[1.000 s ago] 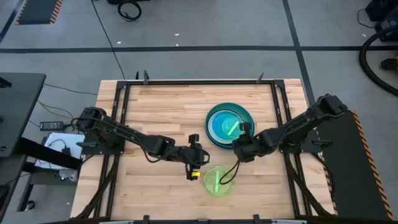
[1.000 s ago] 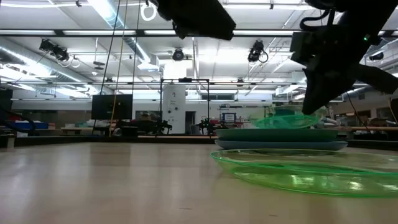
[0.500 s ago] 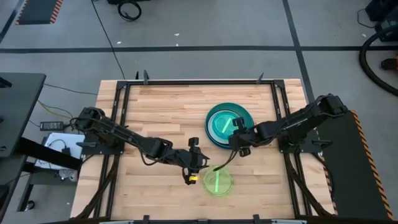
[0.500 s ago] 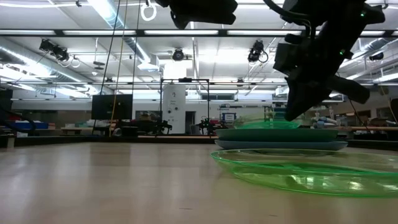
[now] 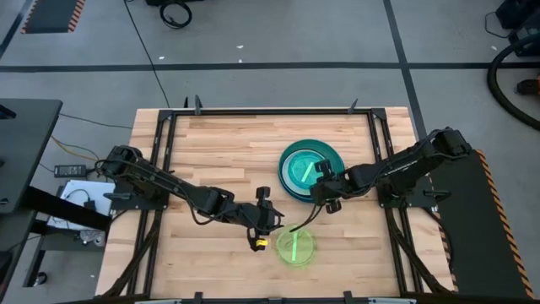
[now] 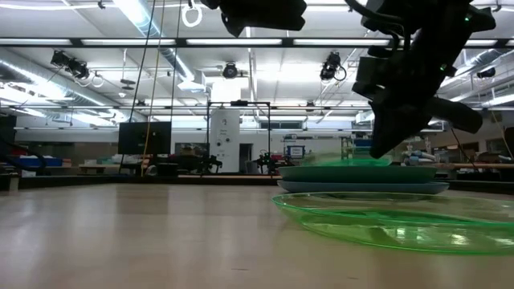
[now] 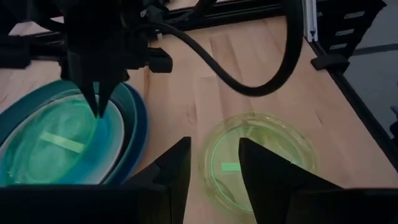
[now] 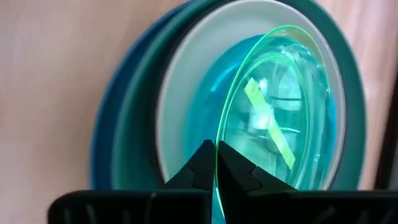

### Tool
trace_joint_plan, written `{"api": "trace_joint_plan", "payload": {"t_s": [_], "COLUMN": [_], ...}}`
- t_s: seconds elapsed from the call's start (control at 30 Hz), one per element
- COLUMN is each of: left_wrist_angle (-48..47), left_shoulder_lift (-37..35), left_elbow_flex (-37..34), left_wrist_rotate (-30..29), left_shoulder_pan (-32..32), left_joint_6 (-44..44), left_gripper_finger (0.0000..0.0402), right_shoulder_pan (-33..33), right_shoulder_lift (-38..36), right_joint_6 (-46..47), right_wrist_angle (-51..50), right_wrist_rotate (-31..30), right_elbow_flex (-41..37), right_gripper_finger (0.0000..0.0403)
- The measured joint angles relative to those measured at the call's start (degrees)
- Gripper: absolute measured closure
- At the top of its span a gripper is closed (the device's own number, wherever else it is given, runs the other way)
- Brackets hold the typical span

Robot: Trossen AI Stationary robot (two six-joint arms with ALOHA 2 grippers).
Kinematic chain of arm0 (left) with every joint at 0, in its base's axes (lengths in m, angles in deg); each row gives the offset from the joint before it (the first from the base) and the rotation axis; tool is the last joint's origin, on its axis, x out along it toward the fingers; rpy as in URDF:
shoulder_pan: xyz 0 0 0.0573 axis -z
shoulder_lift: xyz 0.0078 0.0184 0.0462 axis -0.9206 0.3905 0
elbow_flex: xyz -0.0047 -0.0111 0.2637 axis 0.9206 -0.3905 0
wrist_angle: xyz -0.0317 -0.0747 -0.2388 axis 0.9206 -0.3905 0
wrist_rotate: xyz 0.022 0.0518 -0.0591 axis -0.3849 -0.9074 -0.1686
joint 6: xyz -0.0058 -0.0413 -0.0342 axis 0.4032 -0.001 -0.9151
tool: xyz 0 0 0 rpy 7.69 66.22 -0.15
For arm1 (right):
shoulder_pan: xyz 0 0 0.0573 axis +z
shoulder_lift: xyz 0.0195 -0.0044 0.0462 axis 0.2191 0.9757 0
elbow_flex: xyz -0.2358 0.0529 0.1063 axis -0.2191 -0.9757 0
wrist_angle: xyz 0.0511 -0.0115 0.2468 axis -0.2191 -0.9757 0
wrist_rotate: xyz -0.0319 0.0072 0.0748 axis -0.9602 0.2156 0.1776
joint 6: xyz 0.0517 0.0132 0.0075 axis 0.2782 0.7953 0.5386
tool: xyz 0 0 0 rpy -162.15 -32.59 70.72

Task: Stack plastic plates
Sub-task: Stack the right light green plate on top of the light blue plate, then stack the light green plate on top of the light green plate

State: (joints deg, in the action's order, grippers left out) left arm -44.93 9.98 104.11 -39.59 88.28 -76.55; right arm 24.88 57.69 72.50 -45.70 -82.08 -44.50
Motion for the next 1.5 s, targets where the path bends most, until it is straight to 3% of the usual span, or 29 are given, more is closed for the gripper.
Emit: {"api": "trace_joint_plan", "payload": {"t_s": [0.13, 0.47, 0.6, 0.8, 1.1, 1.33, 1.5], "left_wrist_angle": [2.37, 25.03, 23.56, 18.51, 13.64, 15.12, 14.71], "left_shoulder_lift": [0.64, 0.46, 0.46, -1.78, -3.78, -3.78, -4.17], "left_elbow_flex": [-0.32, -10.73, -10.91, -10.9, -10.91, -10.91, -10.89], "left_wrist_rotate": [-0.04, 4.28, 5.7, 7.53, 7.82, 8.65, 8.65], "left_shoulder_pan": [0.23, -1.75, -2.15, -0.57, 0.77, 0.72, 1.11], "left_joint_6": [1.84, 4.46, 2.73, 3.87, 2.9, 2.47, 2.34], "left_gripper_finger": [0.026, 0.026, 0.026, 0.026, 0.026, 0.026, 0.026], "right_shoulder_pan": [0.0, 0.17, 0.29, 1.89, 7.32, 10.88, 11.38], "right_shoulder_lift": [0.0, 0.0, 0.0, 0.0, 0.25, 7.46, 12.5], "right_joint_6": [-0.41, 4.77, 7.9, 12.79, 23.26, 32.18, 43.87], "right_wrist_angle": [0.0, -7.87, -9.12, -11.17, -7.24, -5.17, -4.95], "right_wrist_rotate": [2.26, 2.45, 3.08, 9.91, 15.24, 17.55, 20.0], "right_elbow_flex": [0.0, 6.21, 6.5, 9.21, 9.64, 11.27, 14.88], "right_gripper_finger": [0.0363, 0.0278, 0.0263, 0.0261, 0.0262, 0.0263, 0.0263]}}
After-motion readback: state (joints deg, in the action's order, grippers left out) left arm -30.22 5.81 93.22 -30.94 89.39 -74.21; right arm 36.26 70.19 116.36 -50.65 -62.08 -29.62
